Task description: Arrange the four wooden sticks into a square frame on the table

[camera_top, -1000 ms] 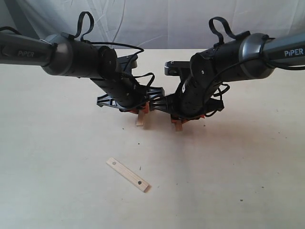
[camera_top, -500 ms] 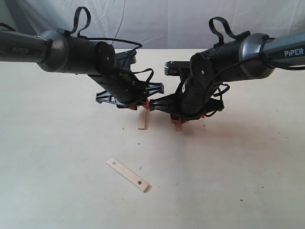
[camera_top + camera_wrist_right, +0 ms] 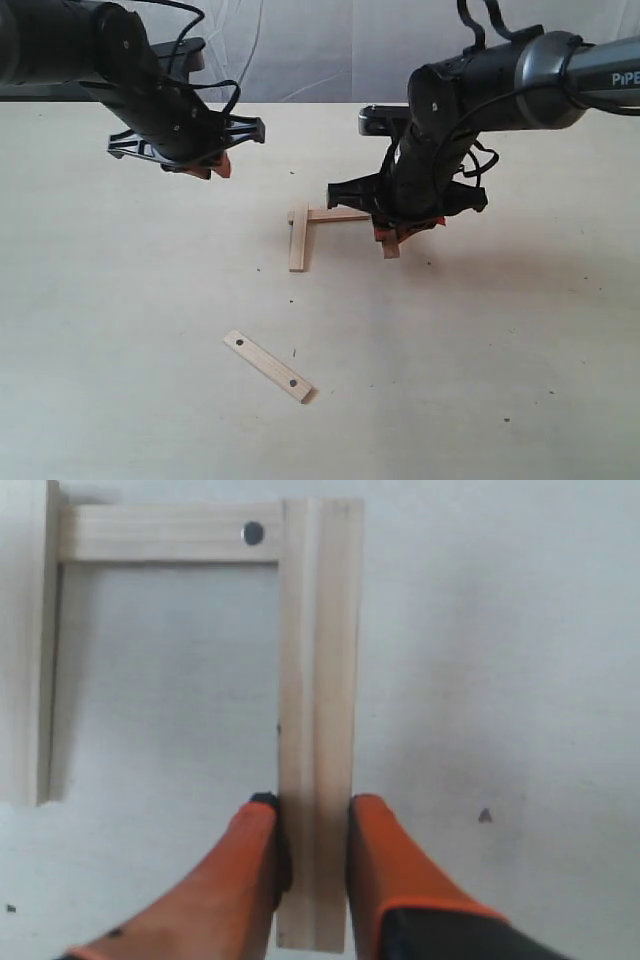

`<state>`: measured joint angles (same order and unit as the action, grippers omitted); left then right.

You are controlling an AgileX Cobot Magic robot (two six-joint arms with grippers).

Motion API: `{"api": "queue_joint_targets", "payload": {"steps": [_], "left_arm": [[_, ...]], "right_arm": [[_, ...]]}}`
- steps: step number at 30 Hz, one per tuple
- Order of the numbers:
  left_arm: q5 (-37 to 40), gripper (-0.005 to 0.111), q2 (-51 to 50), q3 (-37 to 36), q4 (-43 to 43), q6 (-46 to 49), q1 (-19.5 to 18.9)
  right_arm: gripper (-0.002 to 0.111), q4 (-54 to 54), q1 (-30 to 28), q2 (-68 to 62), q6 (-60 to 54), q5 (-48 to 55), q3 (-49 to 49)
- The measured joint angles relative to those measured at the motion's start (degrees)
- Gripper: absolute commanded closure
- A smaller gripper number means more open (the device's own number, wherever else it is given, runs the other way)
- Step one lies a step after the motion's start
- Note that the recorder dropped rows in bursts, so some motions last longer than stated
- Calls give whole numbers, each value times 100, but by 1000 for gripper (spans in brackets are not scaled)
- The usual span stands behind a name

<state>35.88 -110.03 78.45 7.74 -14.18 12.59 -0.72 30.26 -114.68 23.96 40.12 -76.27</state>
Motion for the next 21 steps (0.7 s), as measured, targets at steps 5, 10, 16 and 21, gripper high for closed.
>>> {"api": "queue_joint_targets", "payload": {"steps": [5, 10, 16, 21], "left_arm": [[-38, 107, 120, -193, -104, 0, -99], [-95, 107, 140, -365, -148, 0, -99], [-181, 107, 140, -512, -215, 0, -99], [-320, 107, 140, -584, -215, 0, -99]], "right_arm": [[108, -432, -27, -158, -391, 106, -213], [108, -639, -27, -410, -491, 188, -389], [108, -735, -27, -521, -527, 176, -460], [108, -876, -27, -607, -550, 47, -472]]}}
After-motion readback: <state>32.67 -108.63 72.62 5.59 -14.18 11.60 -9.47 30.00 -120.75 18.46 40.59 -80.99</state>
